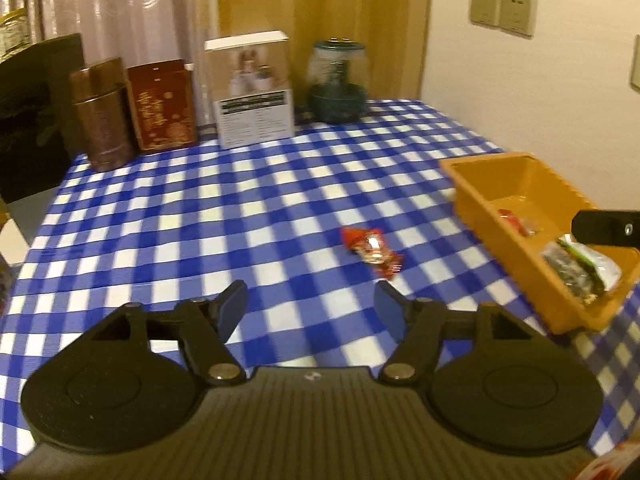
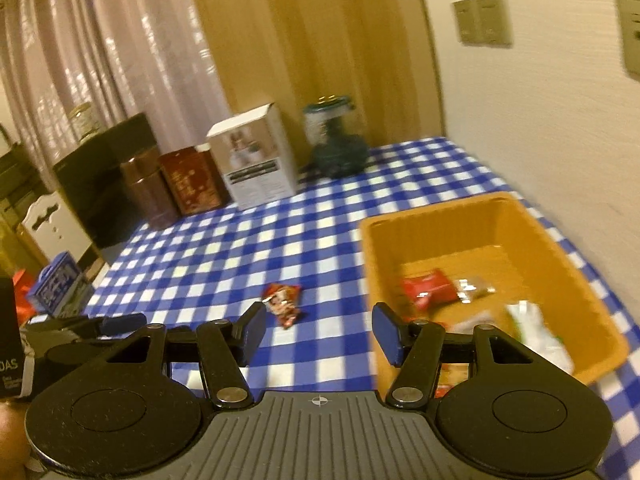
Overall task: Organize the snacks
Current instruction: 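Move both tools away from the tray toward the candies on the tablecloth, then grasp the brown-wrapped candy with the right gripper while the left grasps a red-wrapped candy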
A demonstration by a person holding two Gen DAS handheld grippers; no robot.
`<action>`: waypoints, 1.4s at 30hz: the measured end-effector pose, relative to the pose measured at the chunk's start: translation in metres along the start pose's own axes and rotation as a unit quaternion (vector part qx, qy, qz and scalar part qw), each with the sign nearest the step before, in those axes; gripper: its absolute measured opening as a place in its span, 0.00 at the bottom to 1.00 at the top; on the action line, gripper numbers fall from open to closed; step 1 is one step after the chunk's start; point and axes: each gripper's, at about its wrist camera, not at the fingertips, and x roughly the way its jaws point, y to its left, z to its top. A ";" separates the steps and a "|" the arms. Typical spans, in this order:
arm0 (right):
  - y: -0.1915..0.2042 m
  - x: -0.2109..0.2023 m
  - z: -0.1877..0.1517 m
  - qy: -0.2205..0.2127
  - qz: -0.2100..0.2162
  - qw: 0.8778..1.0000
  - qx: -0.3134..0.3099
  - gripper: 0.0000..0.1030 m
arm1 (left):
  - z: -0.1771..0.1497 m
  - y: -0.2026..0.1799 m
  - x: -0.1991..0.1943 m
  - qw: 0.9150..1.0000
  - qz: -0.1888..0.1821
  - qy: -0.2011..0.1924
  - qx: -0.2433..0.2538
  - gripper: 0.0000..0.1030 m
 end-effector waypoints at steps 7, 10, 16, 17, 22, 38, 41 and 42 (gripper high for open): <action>0.024 0.041 -0.008 0.017 0.013 0.999 -0.043 0.57 | 0.001 0.028 0.016 0.999 0.026 0.005 -0.035 0.71; 0.029 0.060 -0.011 0.023 0.012 0.998 -0.062 0.57 | 0.004 0.041 0.024 0.998 0.027 0.005 -0.060 0.73; 0.038 0.100 -0.018 0.036 0.008 0.994 -0.107 0.57 | 0.008 0.047 0.034 0.998 0.019 -0.012 -0.050 0.78; 0.040 0.107 -0.019 0.039 0.007 0.993 -0.114 0.57 | 0.008 0.047 0.038 0.999 0.019 -0.011 -0.046 0.79; 0.044 0.139 -0.025 0.048 -0.004 0.986 -0.158 0.57 | 0.013 0.047 0.056 1.000 0.011 0.008 -0.015 0.79; 0.038 0.201 -0.022 0.087 -0.006 0.976 -0.201 0.28 | 0.015 0.056 0.090 0.997 0.001 0.056 -0.046 0.80; 0.038 0.199 -0.020 0.091 -0.009 0.977 -0.190 0.24 | 0.015 0.054 0.092 0.997 -0.001 0.057 -0.042 0.80; 0.037 0.197 -0.019 0.090 -0.007 0.979 -0.180 0.24 | 0.015 0.053 0.093 0.998 -0.001 0.057 -0.042 0.80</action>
